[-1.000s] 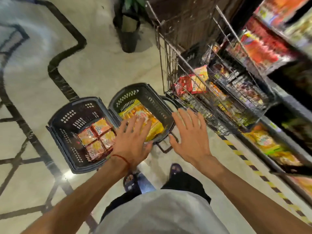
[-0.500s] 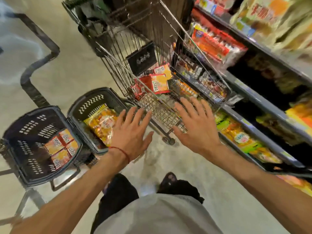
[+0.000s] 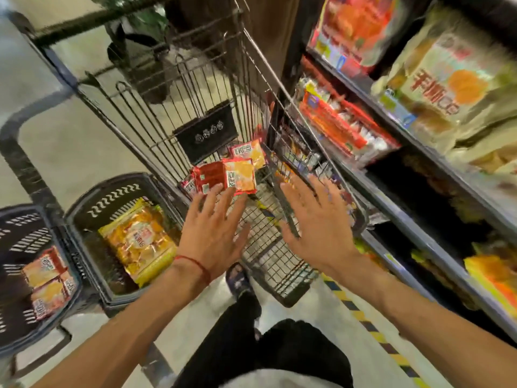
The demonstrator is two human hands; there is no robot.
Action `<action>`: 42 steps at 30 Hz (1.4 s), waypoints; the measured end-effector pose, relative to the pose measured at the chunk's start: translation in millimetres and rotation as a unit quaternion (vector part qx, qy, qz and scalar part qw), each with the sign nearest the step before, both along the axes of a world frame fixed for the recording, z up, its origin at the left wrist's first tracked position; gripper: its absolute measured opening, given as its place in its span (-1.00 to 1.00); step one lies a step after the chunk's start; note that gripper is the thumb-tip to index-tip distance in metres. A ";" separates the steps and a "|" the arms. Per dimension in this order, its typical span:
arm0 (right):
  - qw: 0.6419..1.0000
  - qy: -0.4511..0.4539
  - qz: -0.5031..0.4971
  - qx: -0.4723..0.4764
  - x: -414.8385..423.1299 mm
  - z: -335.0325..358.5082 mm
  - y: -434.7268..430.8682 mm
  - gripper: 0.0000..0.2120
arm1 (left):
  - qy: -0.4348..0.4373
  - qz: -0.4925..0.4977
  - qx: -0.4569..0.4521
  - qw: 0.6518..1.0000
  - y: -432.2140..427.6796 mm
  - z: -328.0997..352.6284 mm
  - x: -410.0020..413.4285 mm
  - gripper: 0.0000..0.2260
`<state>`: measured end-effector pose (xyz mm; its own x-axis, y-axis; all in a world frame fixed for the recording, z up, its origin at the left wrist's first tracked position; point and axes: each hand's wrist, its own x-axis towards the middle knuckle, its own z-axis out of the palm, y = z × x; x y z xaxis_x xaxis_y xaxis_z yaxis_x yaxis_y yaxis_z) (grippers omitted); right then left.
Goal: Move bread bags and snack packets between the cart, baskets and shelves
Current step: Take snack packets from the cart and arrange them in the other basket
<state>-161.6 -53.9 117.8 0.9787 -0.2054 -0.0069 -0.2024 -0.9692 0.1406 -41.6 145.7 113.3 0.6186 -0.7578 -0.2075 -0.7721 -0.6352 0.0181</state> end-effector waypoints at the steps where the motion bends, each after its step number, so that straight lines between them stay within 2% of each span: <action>1: 1.000 -0.002 0.010 -0.005 9.8 -4.5 -7.2 -0.31 | -0.001 -0.001 0.008 1.000 -10.2 -3.5 8.6 -0.39; 4: 0.999 0.023 0.032 -0.001 40.0 -16.0 -30.2 -0.32 | 0.028 -0.004 0.037 0.999 -37.0 -15.5 29.3 -0.35; 10: 0.995 0.042 0.070 0.052 91.8 -52.1 -78.4 -0.31 | 0.071 0.070 0.037 0.994 -79.5 -43.0 57.6 -0.35; 14: 0.989 0.056 0.121 0.068 126.8 -96.3 -111.1 -0.31 | 0.064 0.107 0.074 0.989 -102.6 -76.1 75.6 -0.36; 19: 0.968 0.127 0.194 0.094 172.0 -152.2 -143.2 -0.31 | 0.070 0.231 0.055 0.969 -128.0 -114.9 98.0 -0.42; 23: 0.963 0.134 0.206 0.109 203.9 -189.0 -157.6 -0.33 | 0.078 0.301 0.043 0.950 -142.4 -153.6 109.0 -0.41; 29: 0.966 0.111 0.165 0.163 242.4 -257.5 -161.8 -0.32 | 0.096 0.409 0.008 0.907 -148.8 -222.0 114.9 -0.42; 34: 0.951 0.161 0.106 0.243 267.5 -315.5 -150.1 -0.23 | 0.095 0.459 -0.019 0.883 -143.7 -267.0 116.0 -0.44; 36: 0.932 0.178 0.059 0.310 272.6 -334.1 -144.5 -0.17 | 0.100 0.472 -0.019 0.876 -140.5 -277.2 117.5 -0.43; 39: 0.871 0.196 -0.069 0.444 278.2 -352.3 -136.1 -0.07 | 0.105 0.493 -0.027 0.863 -136.1 -287.7 118.0 -0.45; 42: 0.829 0.162 -0.159 0.511 282.6 -364.2 -130.9 -0.07 | 0.118 0.504 -0.025 0.855 -132.1 -293.4 115.9 -0.46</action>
<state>121.0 -184.8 -246.5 0.7891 -0.1773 -0.5881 -0.5823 -0.5208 -0.6243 74.3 13.6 -180.0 0.9087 0.1240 -0.3987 0.1958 -0.9699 0.1447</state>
